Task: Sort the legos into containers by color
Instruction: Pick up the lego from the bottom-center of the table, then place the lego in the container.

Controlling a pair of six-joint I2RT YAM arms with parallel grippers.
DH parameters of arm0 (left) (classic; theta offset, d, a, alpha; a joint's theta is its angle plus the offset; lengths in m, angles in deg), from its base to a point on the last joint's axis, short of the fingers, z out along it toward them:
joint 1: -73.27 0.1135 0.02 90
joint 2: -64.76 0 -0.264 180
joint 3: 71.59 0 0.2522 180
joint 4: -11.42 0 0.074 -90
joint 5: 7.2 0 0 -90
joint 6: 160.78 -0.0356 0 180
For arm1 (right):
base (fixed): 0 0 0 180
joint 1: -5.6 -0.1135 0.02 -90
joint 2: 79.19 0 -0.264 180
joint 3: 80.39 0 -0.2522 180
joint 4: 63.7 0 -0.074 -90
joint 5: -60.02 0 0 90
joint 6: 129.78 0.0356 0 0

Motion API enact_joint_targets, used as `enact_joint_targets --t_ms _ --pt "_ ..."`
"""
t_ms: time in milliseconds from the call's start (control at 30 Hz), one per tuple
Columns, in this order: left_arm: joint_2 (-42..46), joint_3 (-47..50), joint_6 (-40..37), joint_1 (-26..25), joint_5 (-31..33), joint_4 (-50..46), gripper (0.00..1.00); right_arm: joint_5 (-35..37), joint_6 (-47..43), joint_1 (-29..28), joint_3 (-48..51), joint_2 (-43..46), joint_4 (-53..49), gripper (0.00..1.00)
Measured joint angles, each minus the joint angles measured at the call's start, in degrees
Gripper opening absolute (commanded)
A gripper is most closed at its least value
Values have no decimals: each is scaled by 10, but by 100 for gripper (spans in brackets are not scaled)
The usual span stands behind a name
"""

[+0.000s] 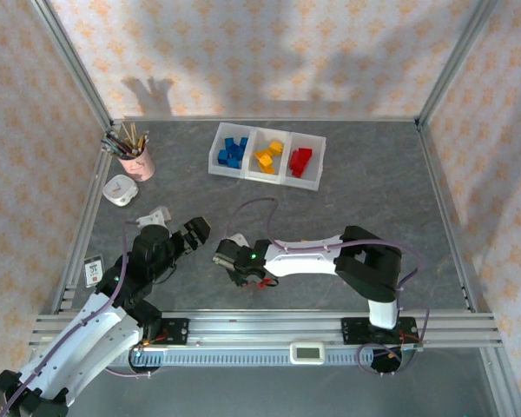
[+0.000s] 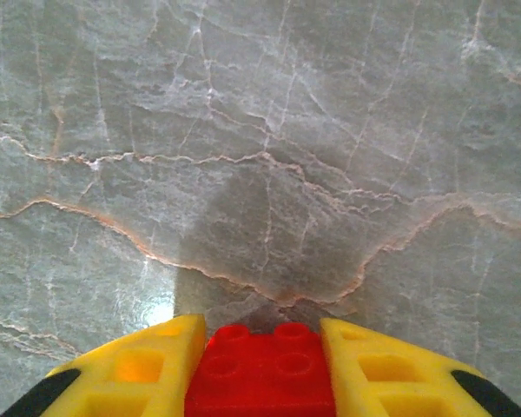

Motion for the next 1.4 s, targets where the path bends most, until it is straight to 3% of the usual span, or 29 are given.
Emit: enact_joint_targets --t_ms 267,600,800,967,1200,1400 --pt "-27 -5 -1 0 0 7 99 32 -11 32 -38 20 -16 32" --pt "-135 -49 -22 0 -2 99 99 109 -49 240 -95 73 15 33" --pt "-225 -87 -36 0 -18 155 99 139 -73 374 -193 1 50 33" --pt "-276 -112 -48 1 -33 188 99 154 -93 432 -290 -99 61 34" --pt "-308 -134 -57 3 -47 210 99 156 -112 459 -391 -199 50 54" --pt "-311 -138 -61 5 -57 213 99 132 -115 457 -390 -182 40 66"
